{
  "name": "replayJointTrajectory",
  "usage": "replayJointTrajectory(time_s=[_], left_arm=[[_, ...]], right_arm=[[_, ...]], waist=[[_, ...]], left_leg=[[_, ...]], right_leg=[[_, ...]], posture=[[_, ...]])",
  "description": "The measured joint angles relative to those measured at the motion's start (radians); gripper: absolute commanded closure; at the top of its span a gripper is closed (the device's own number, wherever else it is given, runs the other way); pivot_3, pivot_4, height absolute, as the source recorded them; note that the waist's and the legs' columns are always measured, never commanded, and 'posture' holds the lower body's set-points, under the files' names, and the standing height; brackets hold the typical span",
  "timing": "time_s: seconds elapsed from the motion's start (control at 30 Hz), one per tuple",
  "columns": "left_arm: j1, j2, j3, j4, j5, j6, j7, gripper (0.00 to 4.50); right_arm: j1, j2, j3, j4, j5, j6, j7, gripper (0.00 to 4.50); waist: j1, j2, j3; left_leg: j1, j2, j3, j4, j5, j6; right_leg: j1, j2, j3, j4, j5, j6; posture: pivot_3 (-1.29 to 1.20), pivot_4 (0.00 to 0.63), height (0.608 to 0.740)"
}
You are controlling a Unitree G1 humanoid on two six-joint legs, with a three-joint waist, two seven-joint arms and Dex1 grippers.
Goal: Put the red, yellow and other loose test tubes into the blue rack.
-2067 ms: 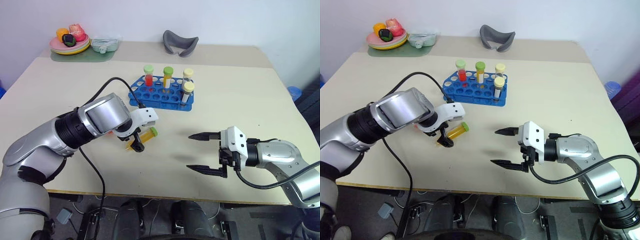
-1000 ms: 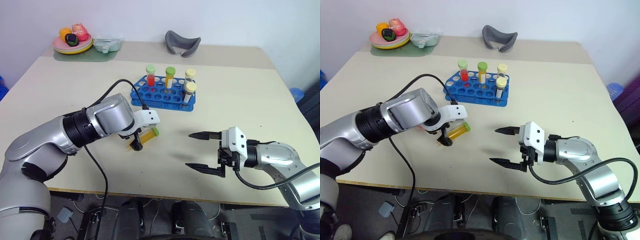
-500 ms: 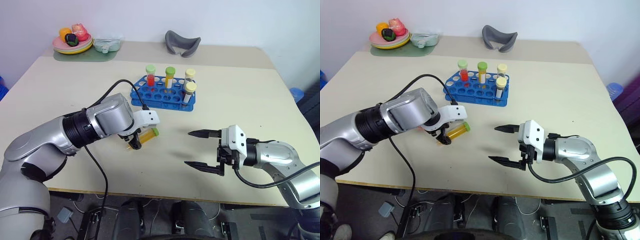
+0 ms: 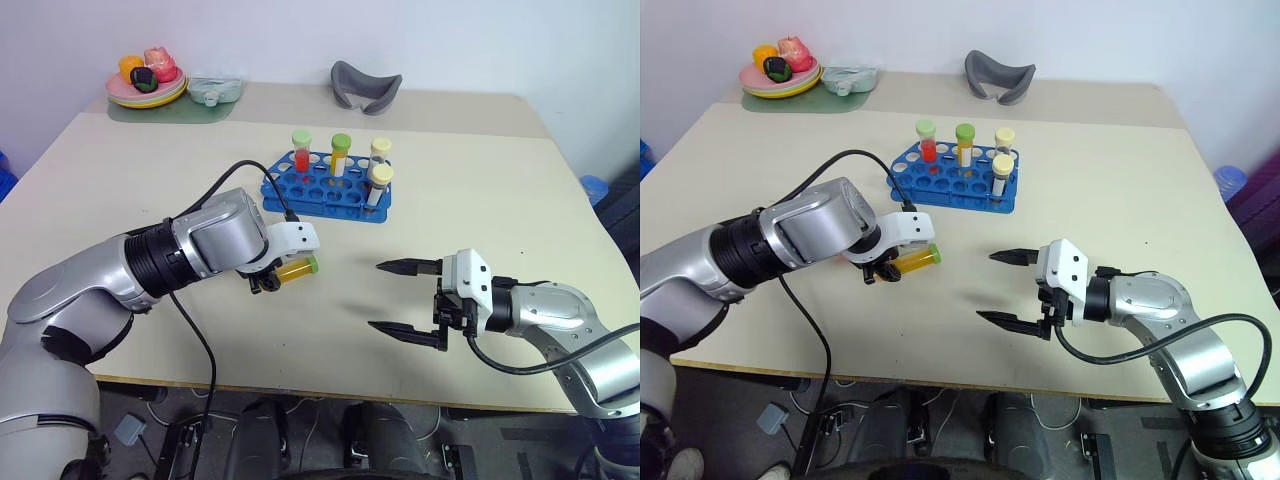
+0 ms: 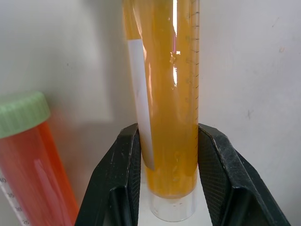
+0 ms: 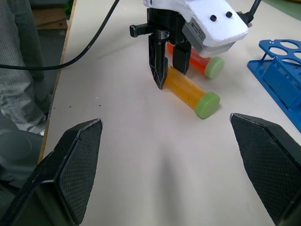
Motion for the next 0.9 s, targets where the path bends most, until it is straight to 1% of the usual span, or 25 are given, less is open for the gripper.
replayJointTrajectory(time_s=[0.03, 0.07, 0.1, 0.13, 0.37, 0.43, 0.53, 0.6, 0.67, 0.73, 0.8, 0.9], left_arm=[[0.000, 0.000, 0.000, 0.000, 0.002, -0.002, -0.001, 2.81], [0.000, 0.000, 0.000, 0.000, 0.004, -0.004, -0.002, 3.33], [0.000, 0.000, 0.000, 0.000, 0.007, -0.005, -0.002, 3.54], [0.000, 0.000, 0.000, 0.000, 0.008, -0.004, -0.002, 3.62], [0.001, -0.011, 0.009, 0.008, 0.014, -0.003, 0.000, 3.62], [0.003, -0.011, 0.035, 0.008, 0.010, 0.004, 0.000, 3.62], [0.002, 0.007, 0.111, -0.008, -0.017, 0.024, -0.013, 3.62], [0.002, 0.032, 0.190, -0.033, -0.039, 0.035, -0.019, 3.62], [0.010, 0.058, 0.295, -0.063, -0.056, 0.034, -0.016, 3.62], [0.076, 0.068, 0.443, -0.105, -0.076, -0.013, 0.008, 3.62], [0.186, 0.022, 0.605, -0.136, -0.097, -0.082, 0.060, 3.62], [0.363, -0.124, 0.815, -0.177, -0.094, -0.276, 0.212, 3.62]], right_arm=[[0.000, 0.000, 0.000, 0.000, 0.000, 0.001, 0.000, 0.05], [0.000, 0.000, 0.000, 0.000, 0.000, 0.001, -0.001, 0.05], [0.000, 0.000, 0.000, 0.000, 0.000, 0.002, -0.001, 0.05], [0.000, 0.000, 0.000, 0.000, 0.000, 0.002, -0.001, 0.05], [0.000, 0.001, 0.001, -0.001, 0.000, 0.009, -0.003, 0.05], [0.000, 0.001, 0.001, -0.003, 0.000, 0.010, -0.006, 0.05], [0.001, 0.001, 0.000, -0.013, 0.001, 0.016, -0.013, 0.05], [0.007, 0.000, -0.002, -0.022, 0.004, 0.017, -0.017, 0.05], [0.012, 0.000, -0.005, -0.022, 0.004, 0.017, -0.026, 0.05], [0.003, 0.003, -0.011, -0.022, 0.002, 0.018, -0.046, 0.05], [-0.028, 0.019, -0.026, -0.018, 0.000, 0.019, -0.079, 0.05], [-0.075, 0.070, -0.045, -0.016, 0.011, 0.031, -0.143, 0.05]], waist=[[0.000, 0.000, 0.000], [0.000, 0.000, 0.000], [0.000, 0.000, 0.000], [0.000, 0.000, 0.000], [0.000, 0.000, 0.000], [0.000, 0.000, 0.000], [-0.001, 0.000, 0.000], [-0.002, 0.000, 0.000], [-0.002, 0.000, 0.000], [-0.003, 0.001, 0.000], [-0.002, 0.001, -0.001], [0.001, 0.001, 0.000]], left_leg=[[0.000, 0.000, 0.000, 0.000, 0.000, 0.000], [0.000, 0.000, 0.000, 0.000, 0.000, 0.000], [0.000, 0.000, 0.000, 0.000, 0.000, 0.000], [0.000, 0.000, 0.000, 0.000, 0.000, 0.000], [0.000, 0.000, 0.000, 0.000, 0.000, 0.000], [0.000, 0.000, 0.000, 0.000, 0.000, 0.000], [0.000, 0.000, 0.000, 0.000, 0.000, 0.000], [0.000, 0.000, -0.001, 0.000, 0.000, 0.000], [0.000, 0.000, -0.001, 0.000, 0.000, 0.000], [0.001, 0.000, -0.001, 0.000, 0.000, 0.000], [0.001, 0.000, -0.003, 0.000, 0.000, 0.000], [0.001, -0.001, -0.004, 0.002, 0.000, 0.000]], right_leg=[[0.000, 0.000, 0.000, 0.000, 0.000, 0.000], [0.000, 0.000, 0.000, 0.000, 0.000, 0.000], [0.000, 0.000, 0.000, 0.000, 0.000, 0.000], [0.000, 0.000, 0.000, 0.000, 0.000, 0.000], [0.000, 0.000, 0.000, 0.000, 0.000, 0.000], [0.000, 0.000, 0.000, 0.000, 0.000, 0.000], [0.000, 0.000, 0.000, 0.000, 0.000, 0.000], [0.000, 0.000, 0.000, 0.000, 0.000, 0.000], [0.000, 0.000, 0.000, 0.000, 0.000, 0.000], [0.000, 0.000, 0.000, 0.000, 0.000, 0.000], [0.001, 0.000, 0.000, 0.001, 0.000, 0.000], [0.002, 0.000, 0.000, 0.000, 0.000, 0.000]], posture=[[0.00, 0.150, 0.689], [0.00, 0.150, 0.689], [0.00, 0.150, 0.689], [0.00, 0.150, 0.689], [0.00, 0.150, 0.689], [0.00, 0.150, 0.689], [0.00, 0.150, 0.689], [0.00, 0.150, 0.689], [0.00, 0.150, 0.689], [0.00, 0.150, 0.689], [0.00, 0.150, 0.689], [0.00, 0.150, 0.689]])
